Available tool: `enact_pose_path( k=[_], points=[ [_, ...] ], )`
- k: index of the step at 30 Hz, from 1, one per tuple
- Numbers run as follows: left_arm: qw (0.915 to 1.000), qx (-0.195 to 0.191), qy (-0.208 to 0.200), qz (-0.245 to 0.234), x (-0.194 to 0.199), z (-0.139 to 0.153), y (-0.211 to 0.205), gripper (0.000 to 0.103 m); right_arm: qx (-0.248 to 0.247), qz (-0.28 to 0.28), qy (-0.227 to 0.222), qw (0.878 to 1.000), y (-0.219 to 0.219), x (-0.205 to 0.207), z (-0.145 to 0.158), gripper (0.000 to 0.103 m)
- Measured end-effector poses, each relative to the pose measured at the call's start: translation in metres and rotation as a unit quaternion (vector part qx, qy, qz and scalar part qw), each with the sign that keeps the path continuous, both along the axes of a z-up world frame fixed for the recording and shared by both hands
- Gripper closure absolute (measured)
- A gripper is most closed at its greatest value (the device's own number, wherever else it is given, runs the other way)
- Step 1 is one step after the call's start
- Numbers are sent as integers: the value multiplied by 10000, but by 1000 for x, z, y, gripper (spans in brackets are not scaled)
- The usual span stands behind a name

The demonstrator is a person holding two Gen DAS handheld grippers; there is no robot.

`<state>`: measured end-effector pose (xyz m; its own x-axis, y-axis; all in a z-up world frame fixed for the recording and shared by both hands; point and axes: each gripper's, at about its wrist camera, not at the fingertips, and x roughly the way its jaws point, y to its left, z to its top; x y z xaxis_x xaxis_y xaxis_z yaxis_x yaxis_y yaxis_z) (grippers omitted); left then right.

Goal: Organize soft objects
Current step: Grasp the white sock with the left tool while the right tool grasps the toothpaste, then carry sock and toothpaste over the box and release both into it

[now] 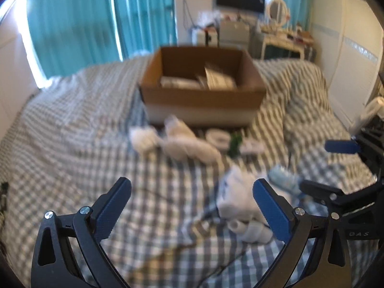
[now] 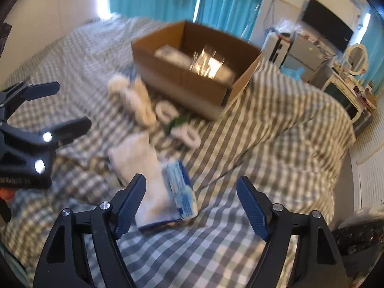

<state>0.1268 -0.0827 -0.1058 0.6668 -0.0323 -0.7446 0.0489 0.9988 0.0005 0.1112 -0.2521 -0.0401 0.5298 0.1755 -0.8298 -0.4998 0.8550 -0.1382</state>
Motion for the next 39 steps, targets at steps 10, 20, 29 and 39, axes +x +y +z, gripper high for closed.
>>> enact_pose_path(
  k=[10, 20, 29, 39],
  points=[
    [9976, -286, 549, -315, 17, -45, -24, 3, -122, 213, 980, 9949, -1, 28, -66, 67],
    [9920, -693, 867, -597, 26, -57, -39, 55, -20, 297, 1178, 9926, -2, 33, -73, 85],
    [9951, -611, 495, -596, 11, -22, -26, 67, 3, 205, 566, 9982, -6, 26, -42, 86],
    [9962, -523, -444, -542, -10, 56, 15, 68, 121, 194, -404, 9989, 11, 6, 45, 86]
  ],
)
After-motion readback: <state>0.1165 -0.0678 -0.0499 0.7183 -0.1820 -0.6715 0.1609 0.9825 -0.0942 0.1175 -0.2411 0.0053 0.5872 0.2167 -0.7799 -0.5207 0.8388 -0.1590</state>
